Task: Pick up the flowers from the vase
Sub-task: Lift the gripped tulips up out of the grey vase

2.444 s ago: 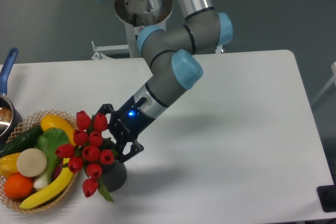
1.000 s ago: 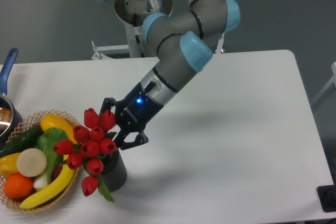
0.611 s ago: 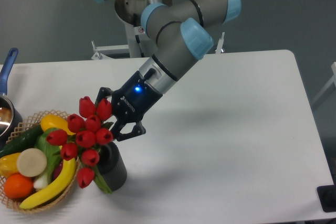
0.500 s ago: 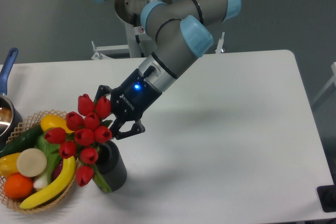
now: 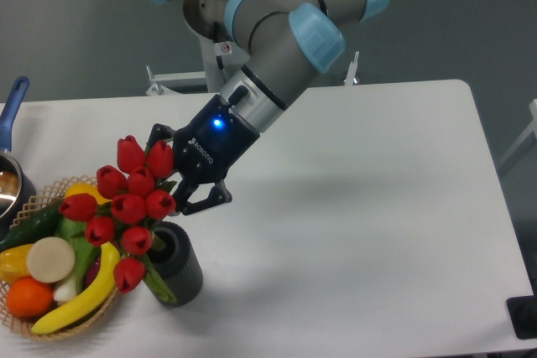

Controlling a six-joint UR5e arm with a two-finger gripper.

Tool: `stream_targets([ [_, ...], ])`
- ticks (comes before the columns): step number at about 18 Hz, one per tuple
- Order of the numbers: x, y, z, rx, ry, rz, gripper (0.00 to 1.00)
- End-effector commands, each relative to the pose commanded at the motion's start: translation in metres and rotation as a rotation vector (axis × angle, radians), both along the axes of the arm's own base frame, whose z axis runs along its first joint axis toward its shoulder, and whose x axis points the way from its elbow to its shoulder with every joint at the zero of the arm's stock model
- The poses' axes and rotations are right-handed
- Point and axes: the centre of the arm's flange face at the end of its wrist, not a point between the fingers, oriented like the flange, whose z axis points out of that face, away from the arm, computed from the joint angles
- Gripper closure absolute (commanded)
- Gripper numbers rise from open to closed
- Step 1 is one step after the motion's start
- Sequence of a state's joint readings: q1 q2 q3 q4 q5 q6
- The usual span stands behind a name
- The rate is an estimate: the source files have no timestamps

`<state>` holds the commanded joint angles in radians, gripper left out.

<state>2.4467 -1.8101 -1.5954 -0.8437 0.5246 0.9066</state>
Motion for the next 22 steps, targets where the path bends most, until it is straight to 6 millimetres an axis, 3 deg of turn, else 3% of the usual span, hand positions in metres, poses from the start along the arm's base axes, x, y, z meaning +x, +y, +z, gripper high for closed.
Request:
stream_targets([
  [14,-0.009,-0.001,0.034,0.019,-0.004,0.04,0.63],
  [22,-0.006,-0.003,0.068,0.047,-0.035,0.061,0.63],
])
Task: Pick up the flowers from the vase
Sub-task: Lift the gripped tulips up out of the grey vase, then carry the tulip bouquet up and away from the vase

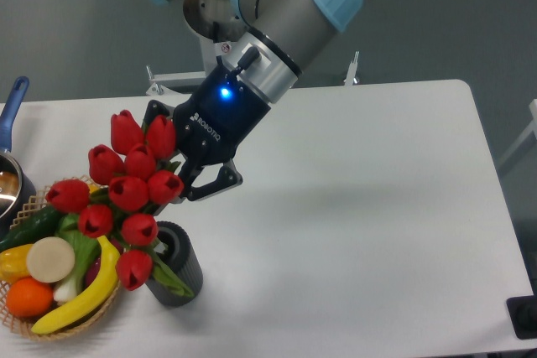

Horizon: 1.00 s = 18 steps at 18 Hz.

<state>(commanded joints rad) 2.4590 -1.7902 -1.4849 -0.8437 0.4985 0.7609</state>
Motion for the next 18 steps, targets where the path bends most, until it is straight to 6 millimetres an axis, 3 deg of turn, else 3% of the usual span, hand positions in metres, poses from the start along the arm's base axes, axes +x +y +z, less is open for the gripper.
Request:
stream_targets([
  [3,-0.001,-0.002,0.006,0.007,0.005,0.003,0.63],
  [7,-0.02,-0.026,0.017,0.01,0.002,0.066,0.63],
  [10,-0.053,-0.052,0.018,0.01,0.006,0.135,0.63],
  [18,-0.133,-0.144,0.038,0.056,0.025,0.315,0.63],
])
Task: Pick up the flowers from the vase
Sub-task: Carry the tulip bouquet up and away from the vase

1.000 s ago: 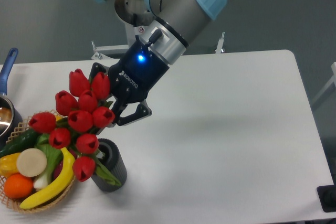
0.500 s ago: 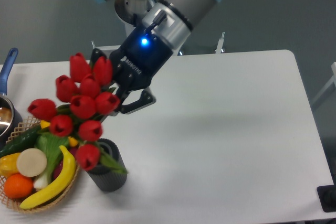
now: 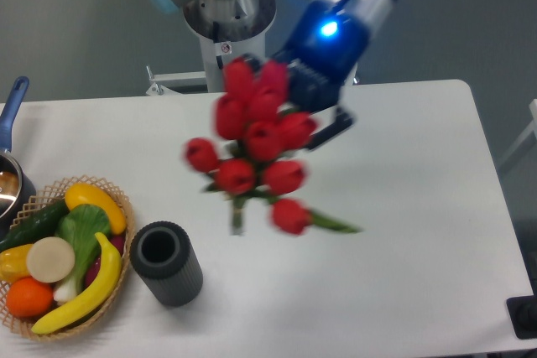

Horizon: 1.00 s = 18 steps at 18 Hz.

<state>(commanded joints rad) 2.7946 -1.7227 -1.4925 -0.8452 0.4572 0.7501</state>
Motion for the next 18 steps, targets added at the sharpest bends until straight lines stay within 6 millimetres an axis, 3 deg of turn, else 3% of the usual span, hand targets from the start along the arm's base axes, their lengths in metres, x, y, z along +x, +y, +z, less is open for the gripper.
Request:
stream_targets([
  [5,-0.032,-0.038,-0.003,0.008,0.0,0.073,0.63],
  [11,-0.053,-0.069,-0.008,0.005,-0.01,0.134,0.63],
  [18,-0.072,-0.101,-0.034,-0.008,-0.011,0.179,0.63],
])
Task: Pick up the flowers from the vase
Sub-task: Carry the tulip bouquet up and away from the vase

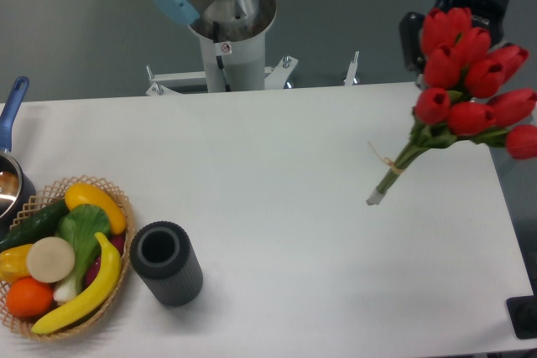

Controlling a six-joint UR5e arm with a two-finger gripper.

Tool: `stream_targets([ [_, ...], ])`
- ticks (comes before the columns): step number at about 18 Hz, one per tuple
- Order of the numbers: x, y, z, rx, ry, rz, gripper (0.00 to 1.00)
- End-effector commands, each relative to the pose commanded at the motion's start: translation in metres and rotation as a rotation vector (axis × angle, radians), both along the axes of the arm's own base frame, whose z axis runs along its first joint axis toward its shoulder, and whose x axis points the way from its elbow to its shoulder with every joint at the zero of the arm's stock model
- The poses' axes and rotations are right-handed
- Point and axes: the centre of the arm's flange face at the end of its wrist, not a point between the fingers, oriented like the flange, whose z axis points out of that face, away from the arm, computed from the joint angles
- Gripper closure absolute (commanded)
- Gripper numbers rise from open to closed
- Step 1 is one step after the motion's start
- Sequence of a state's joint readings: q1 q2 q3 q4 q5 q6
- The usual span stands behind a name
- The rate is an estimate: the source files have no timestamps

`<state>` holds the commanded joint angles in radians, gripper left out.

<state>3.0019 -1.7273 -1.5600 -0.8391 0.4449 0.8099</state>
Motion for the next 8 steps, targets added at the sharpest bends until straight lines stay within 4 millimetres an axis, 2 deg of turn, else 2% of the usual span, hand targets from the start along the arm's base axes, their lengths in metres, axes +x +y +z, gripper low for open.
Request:
stream_targets([
  [8,-0.0019,-0.0093,-0.0134,-0.005,-0.015,0.012,0.63],
])
